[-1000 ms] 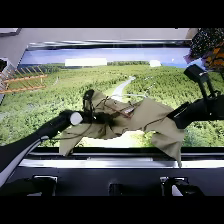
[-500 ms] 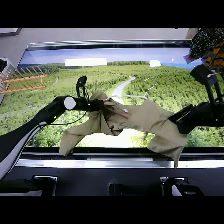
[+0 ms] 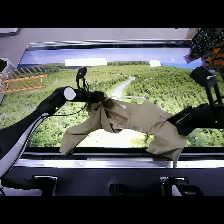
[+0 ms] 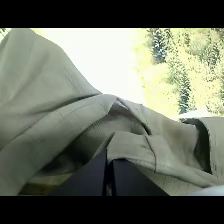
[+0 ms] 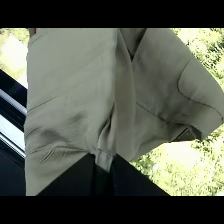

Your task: Fold the clothes and pants, and hang the long-sleeved shirts on hangers.

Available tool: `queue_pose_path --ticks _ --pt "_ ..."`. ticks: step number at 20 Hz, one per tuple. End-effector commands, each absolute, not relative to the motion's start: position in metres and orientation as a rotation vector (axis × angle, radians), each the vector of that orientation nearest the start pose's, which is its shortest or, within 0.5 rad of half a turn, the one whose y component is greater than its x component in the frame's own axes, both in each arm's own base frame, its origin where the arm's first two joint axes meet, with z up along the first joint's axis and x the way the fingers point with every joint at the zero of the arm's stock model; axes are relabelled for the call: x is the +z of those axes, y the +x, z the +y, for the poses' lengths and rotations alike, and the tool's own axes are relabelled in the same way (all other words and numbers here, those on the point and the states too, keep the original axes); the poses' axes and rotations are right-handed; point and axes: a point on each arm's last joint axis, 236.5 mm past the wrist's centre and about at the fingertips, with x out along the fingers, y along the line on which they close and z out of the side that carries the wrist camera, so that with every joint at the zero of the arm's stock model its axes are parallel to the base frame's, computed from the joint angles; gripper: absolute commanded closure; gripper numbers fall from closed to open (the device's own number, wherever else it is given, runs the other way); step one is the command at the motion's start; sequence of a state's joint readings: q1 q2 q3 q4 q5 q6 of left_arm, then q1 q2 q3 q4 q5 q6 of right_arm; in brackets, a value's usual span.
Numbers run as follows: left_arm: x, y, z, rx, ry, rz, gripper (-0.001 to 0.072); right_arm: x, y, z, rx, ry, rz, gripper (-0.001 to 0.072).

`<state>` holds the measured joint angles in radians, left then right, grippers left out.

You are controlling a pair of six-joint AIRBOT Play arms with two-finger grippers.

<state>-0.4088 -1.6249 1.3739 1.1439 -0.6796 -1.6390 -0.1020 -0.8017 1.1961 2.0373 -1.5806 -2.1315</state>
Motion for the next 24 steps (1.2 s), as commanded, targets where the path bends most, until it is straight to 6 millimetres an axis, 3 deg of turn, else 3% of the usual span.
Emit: queue_pose_path --ticks 1,4,9,15,19,24 --pt "0.004 0.474 -0.264 -0.446 -0.242 1.021 0.0677 0.156 0.27 0.072 0.569 -0.169 0.986 0.0678" --pt "0.001 0.465 -0.264 -0.467 -0.208 1.06 0.0677 0.161 0.288 0.064 0.529 -0.216 0.912 0.0678" --pt "-0.001 0.463 -0.262 -0.478 -0.177 1.068 0.0677 0.151 0.278 0.052 0.53 -0.291 0.972 0.0678" --pt "0.011 0.467 -0.264 -0.487 -0.175 1.052 0.0677 0.152 0.283 0.085 0.602 -0.469 0.908 0.0678" --pt "0.018 0.464 -0.255 -0.486 -0.1 1.078 0.0677 0.155 0.292 0.089 0.55 -0.683 0.859 0.0678" --pt "0.024 0.463 -0.254 -0.488 -0.079 1.084 0.0677 0.17 0.307 0.1 0.483 -0.78 0.762 0.0678"
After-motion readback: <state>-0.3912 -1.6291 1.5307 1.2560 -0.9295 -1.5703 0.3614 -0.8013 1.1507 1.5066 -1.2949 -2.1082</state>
